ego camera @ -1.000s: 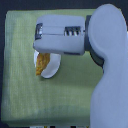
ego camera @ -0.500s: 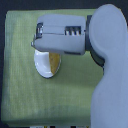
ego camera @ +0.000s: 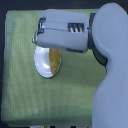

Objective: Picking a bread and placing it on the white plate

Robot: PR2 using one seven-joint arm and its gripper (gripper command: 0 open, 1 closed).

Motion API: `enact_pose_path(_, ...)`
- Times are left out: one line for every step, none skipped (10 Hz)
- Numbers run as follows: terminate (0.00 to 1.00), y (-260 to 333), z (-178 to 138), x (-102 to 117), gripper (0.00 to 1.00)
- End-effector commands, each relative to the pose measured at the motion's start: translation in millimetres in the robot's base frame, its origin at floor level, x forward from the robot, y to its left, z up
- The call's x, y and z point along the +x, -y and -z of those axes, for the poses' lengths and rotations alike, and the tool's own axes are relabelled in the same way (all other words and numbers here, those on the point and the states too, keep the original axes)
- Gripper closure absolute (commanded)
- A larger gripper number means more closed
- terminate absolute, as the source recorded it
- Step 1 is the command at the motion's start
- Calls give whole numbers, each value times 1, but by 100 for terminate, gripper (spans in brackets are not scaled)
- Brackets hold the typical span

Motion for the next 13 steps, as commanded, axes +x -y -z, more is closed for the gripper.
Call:
enact_pose_path(0,38,-90,28,0)
enact_pose_path(0,54,-107,32,0)
enact_pose_path(0,65,-116,34,0)
enact_pose_path(0,78,-124,26,0)
enact_pose_path(0,81,-124,29,0)
enact_pose_path(0,93,-124,32,0)
enact_pose_path(0,104,-120,34,0)
enact_pose_path(0,141,-109,36,0)
enact_pose_path(0,154,-105,37,0)
enact_pose_path(0,179,-98,39,0)
enact_pose_path(0,201,-94,41,0)
enact_pose_path(0,230,-91,44,0)
enact_pose_path(0,265,-87,48,0)
